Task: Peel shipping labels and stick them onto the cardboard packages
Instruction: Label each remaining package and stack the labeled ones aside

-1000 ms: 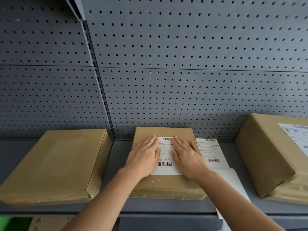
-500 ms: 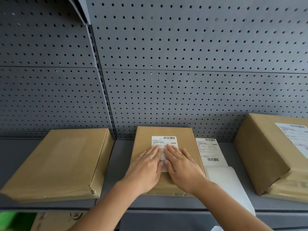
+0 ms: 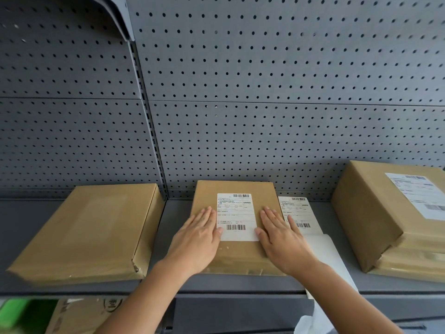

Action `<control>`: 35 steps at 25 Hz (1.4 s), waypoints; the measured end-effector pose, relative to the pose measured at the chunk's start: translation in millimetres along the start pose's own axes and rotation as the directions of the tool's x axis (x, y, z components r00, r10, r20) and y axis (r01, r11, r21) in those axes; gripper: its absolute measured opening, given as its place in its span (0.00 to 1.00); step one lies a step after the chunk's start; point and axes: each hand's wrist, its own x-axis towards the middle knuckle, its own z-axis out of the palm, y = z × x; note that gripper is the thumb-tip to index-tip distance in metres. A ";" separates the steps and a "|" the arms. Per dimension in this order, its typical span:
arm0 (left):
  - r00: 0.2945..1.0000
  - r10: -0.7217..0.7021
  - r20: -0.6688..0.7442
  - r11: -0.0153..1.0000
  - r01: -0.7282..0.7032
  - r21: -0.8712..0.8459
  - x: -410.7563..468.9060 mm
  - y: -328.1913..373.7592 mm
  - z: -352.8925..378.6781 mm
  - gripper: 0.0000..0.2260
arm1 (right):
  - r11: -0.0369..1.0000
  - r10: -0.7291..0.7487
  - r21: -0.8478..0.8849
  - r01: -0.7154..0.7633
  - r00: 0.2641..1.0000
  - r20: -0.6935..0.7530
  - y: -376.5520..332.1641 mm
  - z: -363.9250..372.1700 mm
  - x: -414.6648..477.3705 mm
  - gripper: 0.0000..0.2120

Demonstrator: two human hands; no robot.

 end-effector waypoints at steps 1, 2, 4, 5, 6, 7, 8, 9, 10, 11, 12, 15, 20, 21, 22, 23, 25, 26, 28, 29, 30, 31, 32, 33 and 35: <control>1.000 0.013 -0.007 1.000 -0.013 -0.008 -4.0 3.2 0.0 0.28 | 1.000 -0.012 0.000 0.012 1.000 -0.004 -2.5 -0.5 -3.7 0.32; 0.999 0.041 -0.016 0.999 -0.042 -0.019 -8.4 8.5 0.1 0.28 | 0.999 -0.044 0.002 0.044 0.999 -0.013 -7.9 -0.6 -8.1 0.34; 0.993 0.118 -0.022 0.993 -0.118 -0.026 -17.1 21.2 2.4 0.27 | 0.991 -0.133 0.017 0.133 0.991 -0.012 -23.3 1.2 -18.7 0.36; 0.989 0.146 -0.015 0.989 -0.146 -0.018 -20.8 25.9 4.7 0.27 | 0.985 -0.169 0.025 0.169 0.986 -0.005 -31.0 3.3 -23.5 0.35; 0.987 0.163 -0.005 0.987 -0.163 -0.005 -23.7 28.1 7.5 0.27 | 0.980 -0.196 0.030 0.195 0.981 0.001 -36.8 5.9 -27.6 0.33; 0.986 0.169 0.006 0.986 -0.169 0.013 -25.9 27.9 9.5 0.27 | 0.977 -0.214 0.028 0.213 0.977 0.004 -40.6 8.3 -30.9 0.33; 0.986 0.168 0.012 0.985 -0.169 0.030 -27.5 26.0 10.7 0.27 | 0.974 -0.226 0.015 0.226 0.974 0.001 -42.4 10.3 -33.2 0.34; 0.987 0.162 0.014 0.986 -0.163 0.037 -28.6 23.6 10.8 0.27 | 0.973 -0.230 -0.006 0.230 0.973 -0.006 -41.5 12.4 -34.4 0.33; 0.988 0.151 0.015 0.988 -0.151 0.039 -29.5 21.2 10.7 0.27 | 0.974 -0.226 -0.027 0.225 0.974 -0.012 -38.8 13.8 -35.3 0.31; 0.991 0.135 0.016 0.990 -0.136 0.042 -30.6 19.4 10.3 0.27 | 0.976 -0.216 -0.042 0.215 0.976 -0.017 -35.6 14.2 -36.3 0.29; 0.993 0.119 0.016 0.992 -0.120 0.043 -32.3 17.2 9.4 0.29 | 0.978 -0.202 -0.051 0.201 0.979 -0.026 -31.6 14.5 -37.4 0.28; 0.999 0.040 0.003 0.999 -0.040 0.011 -39.1 3.3 8.2 0.37 | 0.992 -0.126 -0.028 0.124 0.991 -0.051 -12.6 13.1 -41.4 0.33; 0.983 -0.185 0.003 0.972 0.184 -0.146 -40.7 -29.5 10.0 0.32 | 0.995 0.062 0.077 -0.059 0.998 -0.032 21.6 7.5 -48.5 0.34; 0.971 -0.240 0.019 0.937 0.236 -0.257 -39.3 -32.6 9.7 0.33 | 0.980 0.106 0.172 -0.102 0.994 -0.018 21.8 4.5 -48.6 0.34; 0.954 -0.296 0.050 0.869 0.291 -0.399 -38.5 -34.2 8.2 0.34 | 0.946 0.151 0.291 -0.145 0.989 0.004 20.6 1.2 -48.1 0.34; 0.935 -0.342 0.092 0.767 0.335 -0.548 -36.1 -36.1 7.1 0.35 | 0.892 0.189 0.415 -0.181 0.982 0.022 18.7 -1.6 -45.4 0.33; 0.903 -0.397 0.167 0.542 0.377 -0.751 -28.0 -39.1 5.2 0.35 | 0.756 0.243 0.606 -0.248 0.966 0.093 15.4 -6.0 -38.7 0.34; 0.890 -0.412 0.198 0.459 0.390 -0.798 -22.8 -40.9 6.3 0.36 | 0.682 0.258 0.680 -0.269 0.959 0.121 14.6 -6.0 -33.6 0.35; 0.878 -0.403 0.259 0.330 0.404 -0.853 -14.7 -41.6 9.1 0.38 | 0.554 0.292 0.765 -0.328 0.937 0.191 14.1 -2.3 -20.7 0.38; 0.876 -0.386 0.287 0.281 0.409 -0.868 -12.1 -41.3 12.0 0.38 | 0.514 0.304 0.785 -0.347 0.929 0.211 12.8 0.4 -16.0 0.43; 0.880 -0.363 0.306 0.243 0.406 -0.881 -10.7 -40.3 15.0 0.36 | 0.478 0.322 0.803 -0.355 0.922 0.216 14.5 5.9 -10.5 0.45; 0.886 -0.344 0.310 0.222 0.397 -0.890 -9.6 -38.3 17.9 0.32 | 0.439 0.340 0.821 -0.365 0.913 0.224 14.6 8.3 -7.0 0.42; 0.892 -0.336 0.302 0.207 0.383 -0.900 -9.4 -35.3 19.6 0.26 | 0.394 0.353 0.844 -0.363 0.908 0.226 13.2 9.3 -4.5 0.34; 0.891 -0.346 0.295 0.189 0.374 -0.908 -8.8 -33.5 21.7 0.21 | 0.357 0.369 0.858 -0.370 0.900 0.234 13.2 10.6 -2.2 0.28; 0.885 -0.368 0.286 0.156 0.362 -0.919 -10.4 -28.6 21.7 0.18 | 0.340 0.397 0.859 -0.382 0.887 0.237 12.5 12.4 -1.6 0.26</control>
